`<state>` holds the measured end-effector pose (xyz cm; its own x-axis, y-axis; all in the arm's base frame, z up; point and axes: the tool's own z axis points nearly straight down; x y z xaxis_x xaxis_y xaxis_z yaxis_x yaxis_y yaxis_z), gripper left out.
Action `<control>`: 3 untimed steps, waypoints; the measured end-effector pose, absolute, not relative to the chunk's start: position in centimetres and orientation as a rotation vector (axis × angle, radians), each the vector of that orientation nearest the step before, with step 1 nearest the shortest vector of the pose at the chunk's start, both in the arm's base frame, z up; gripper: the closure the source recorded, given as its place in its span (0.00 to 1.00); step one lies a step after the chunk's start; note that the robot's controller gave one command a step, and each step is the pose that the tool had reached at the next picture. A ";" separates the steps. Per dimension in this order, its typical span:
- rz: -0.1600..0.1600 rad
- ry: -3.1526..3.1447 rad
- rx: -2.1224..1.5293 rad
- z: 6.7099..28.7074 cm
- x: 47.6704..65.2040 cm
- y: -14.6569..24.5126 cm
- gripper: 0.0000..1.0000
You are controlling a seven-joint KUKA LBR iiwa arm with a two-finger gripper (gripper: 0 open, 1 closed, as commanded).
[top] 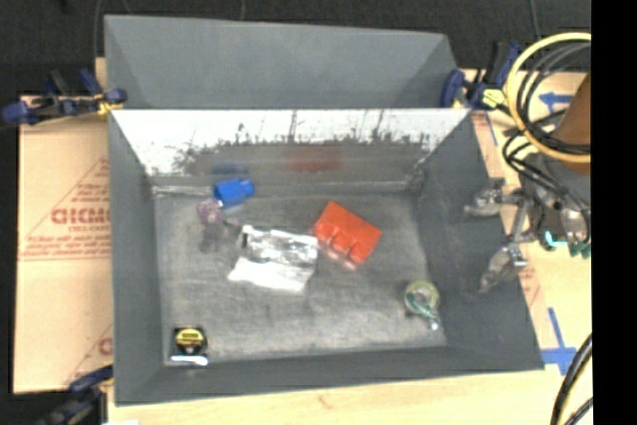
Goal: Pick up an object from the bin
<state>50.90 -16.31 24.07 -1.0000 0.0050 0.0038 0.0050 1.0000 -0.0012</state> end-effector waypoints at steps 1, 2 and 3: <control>-0.003 -3.135 -0.294 8.4 50.1 -16.2 0.00; 0.005 -3.140 -0.219 10.1 49.6 -15.6 0.00; -0.001 -3.133 -0.323 10.0 50.1 -15.0 0.00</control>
Offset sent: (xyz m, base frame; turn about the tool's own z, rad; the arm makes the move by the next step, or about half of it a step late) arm -0.0108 0.0002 -0.1707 0.1885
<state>50.11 -15.03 10.04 -0.9789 0.2039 -0.0084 0.2039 0.9790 0.0013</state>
